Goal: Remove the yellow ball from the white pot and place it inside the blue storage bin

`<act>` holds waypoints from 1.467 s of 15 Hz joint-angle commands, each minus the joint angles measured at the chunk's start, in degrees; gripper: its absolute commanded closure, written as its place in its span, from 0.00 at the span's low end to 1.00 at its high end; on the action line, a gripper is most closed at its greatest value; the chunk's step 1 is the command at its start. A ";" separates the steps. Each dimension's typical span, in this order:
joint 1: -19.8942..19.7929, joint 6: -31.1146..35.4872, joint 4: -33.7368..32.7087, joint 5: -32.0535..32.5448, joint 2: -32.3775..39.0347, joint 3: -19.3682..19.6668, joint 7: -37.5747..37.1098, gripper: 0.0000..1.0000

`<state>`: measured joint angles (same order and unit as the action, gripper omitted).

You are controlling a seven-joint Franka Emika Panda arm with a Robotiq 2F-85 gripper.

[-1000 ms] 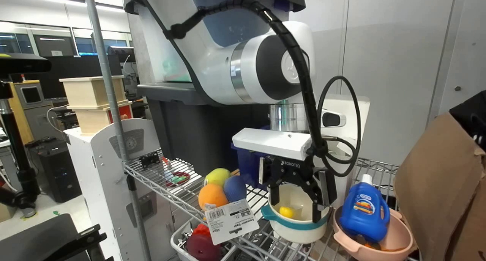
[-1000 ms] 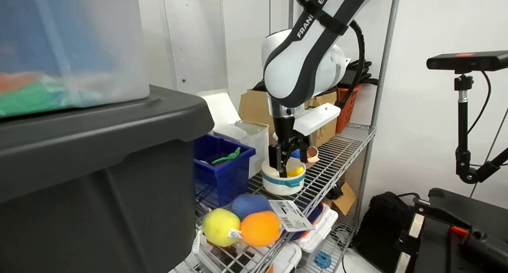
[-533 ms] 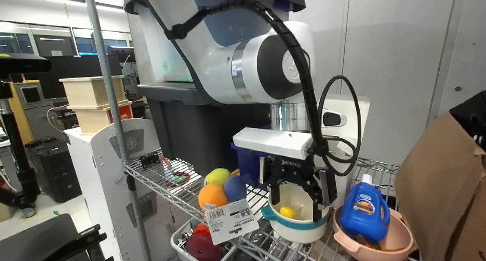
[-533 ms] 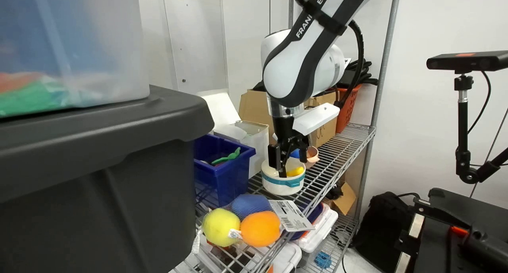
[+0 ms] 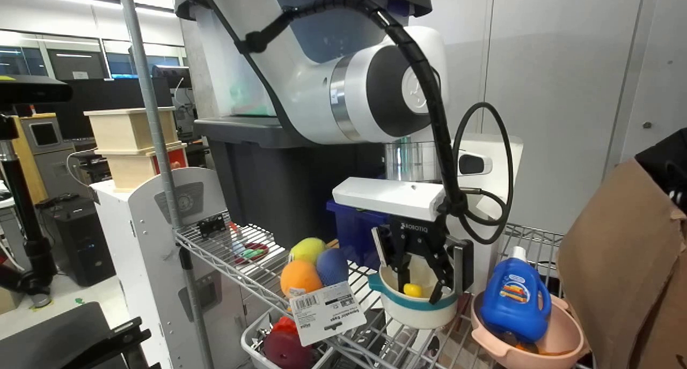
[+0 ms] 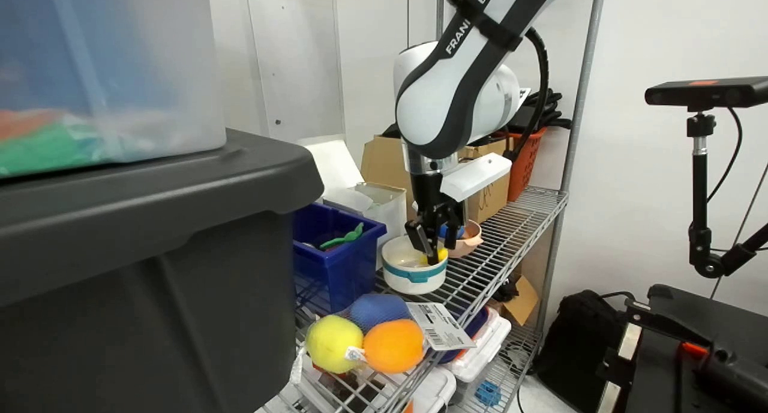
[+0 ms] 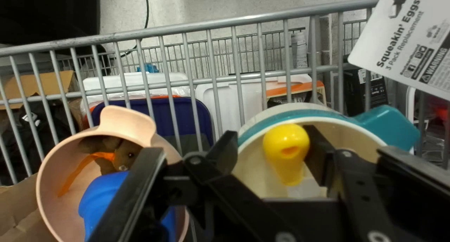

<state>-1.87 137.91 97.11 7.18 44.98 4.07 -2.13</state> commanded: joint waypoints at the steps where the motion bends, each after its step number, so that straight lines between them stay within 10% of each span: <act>1: -0.67 -1.73 -2.14 -1.68 1.39 -0.88 1.15 0.78; 3: -0.68 -1.38 -1.96 -1.66 1.32 -0.91 1.20 0.91; 22: -0.43 2.32 4.26 -0.86 -8.10 -0.79 1.61 0.91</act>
<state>-1.81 138.63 98.13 7.17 40.99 3.66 -1.96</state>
